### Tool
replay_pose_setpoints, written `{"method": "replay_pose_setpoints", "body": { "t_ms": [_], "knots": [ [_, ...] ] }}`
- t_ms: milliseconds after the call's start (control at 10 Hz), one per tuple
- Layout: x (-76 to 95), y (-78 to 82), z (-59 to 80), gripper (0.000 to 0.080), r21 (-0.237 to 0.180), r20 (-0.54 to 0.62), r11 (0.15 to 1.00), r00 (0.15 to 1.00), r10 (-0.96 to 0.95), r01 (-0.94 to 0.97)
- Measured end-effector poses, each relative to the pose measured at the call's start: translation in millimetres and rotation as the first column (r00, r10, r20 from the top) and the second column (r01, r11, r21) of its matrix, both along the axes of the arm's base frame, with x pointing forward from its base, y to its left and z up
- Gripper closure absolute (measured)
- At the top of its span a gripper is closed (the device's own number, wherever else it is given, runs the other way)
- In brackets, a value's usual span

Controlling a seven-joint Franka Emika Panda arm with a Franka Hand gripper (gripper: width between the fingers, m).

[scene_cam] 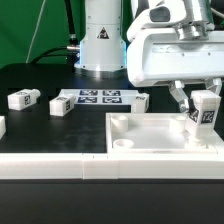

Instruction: Assemble one leg

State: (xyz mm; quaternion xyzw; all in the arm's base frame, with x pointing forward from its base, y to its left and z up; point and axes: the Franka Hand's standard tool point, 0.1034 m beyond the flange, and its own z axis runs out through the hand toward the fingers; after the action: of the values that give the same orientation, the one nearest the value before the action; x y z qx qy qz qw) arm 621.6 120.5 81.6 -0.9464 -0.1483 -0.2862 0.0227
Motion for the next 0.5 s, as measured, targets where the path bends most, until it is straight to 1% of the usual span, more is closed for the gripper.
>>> {"method": "replay_pose_setpoints", "body": {
  "t_ms": [200, 500],
  "knots": [
    [-1.7, -0.6, -5.1, 0.0508, -0.001, -0.007, 1.0, 1.0, 0.0, 0.0],
    [2.0, -4.8, -6.0, 0.0508, 0.006, 0.035, 1.0, 0.999, -0.012, 0.012]
  ]
}}
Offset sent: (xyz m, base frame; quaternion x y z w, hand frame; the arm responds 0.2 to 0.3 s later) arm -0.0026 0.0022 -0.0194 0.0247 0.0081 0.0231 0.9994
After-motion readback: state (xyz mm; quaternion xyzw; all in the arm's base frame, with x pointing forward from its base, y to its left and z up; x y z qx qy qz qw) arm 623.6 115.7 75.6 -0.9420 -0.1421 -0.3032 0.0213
